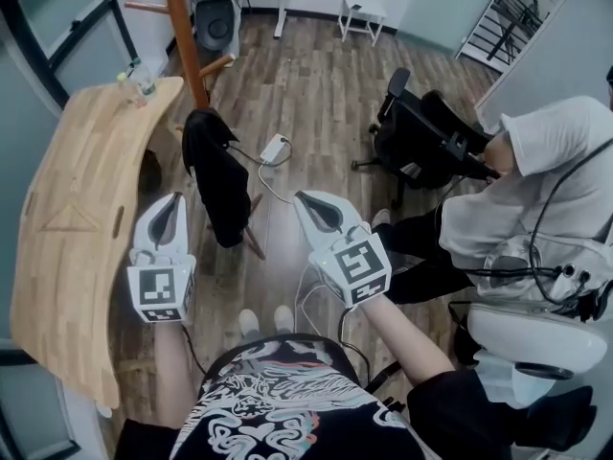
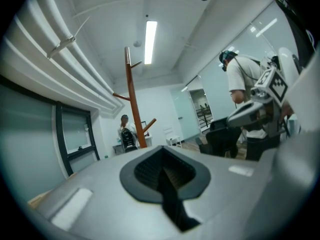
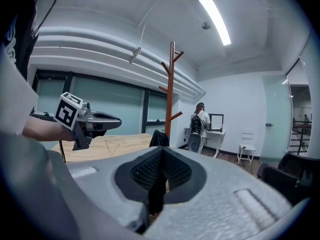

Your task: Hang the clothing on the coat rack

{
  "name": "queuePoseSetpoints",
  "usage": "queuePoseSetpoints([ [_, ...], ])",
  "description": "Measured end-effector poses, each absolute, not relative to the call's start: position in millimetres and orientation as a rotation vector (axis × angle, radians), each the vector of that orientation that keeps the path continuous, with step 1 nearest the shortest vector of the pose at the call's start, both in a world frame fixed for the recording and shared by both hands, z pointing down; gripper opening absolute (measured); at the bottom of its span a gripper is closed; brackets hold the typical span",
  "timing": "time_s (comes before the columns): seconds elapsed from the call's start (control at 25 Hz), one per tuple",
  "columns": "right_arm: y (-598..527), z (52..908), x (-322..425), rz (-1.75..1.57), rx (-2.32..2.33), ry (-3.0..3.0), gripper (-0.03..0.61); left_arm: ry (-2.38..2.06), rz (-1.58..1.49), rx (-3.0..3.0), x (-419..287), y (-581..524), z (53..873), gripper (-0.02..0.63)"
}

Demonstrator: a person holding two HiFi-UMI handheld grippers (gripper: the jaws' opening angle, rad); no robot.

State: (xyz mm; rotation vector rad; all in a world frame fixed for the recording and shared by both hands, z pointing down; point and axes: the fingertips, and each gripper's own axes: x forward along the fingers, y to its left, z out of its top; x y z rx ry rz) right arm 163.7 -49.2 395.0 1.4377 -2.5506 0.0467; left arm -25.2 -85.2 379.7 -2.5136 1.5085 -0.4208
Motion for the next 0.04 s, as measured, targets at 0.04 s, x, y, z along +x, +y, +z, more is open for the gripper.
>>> queuePoseSetpoints([
  [0.04, -47.9, 394.8, 162.0, 0.049, 1.431, -2.554, -0.002, 1.510, -0.429, -2.513, -25.7, -83.3, 379.7, -0.011],
])
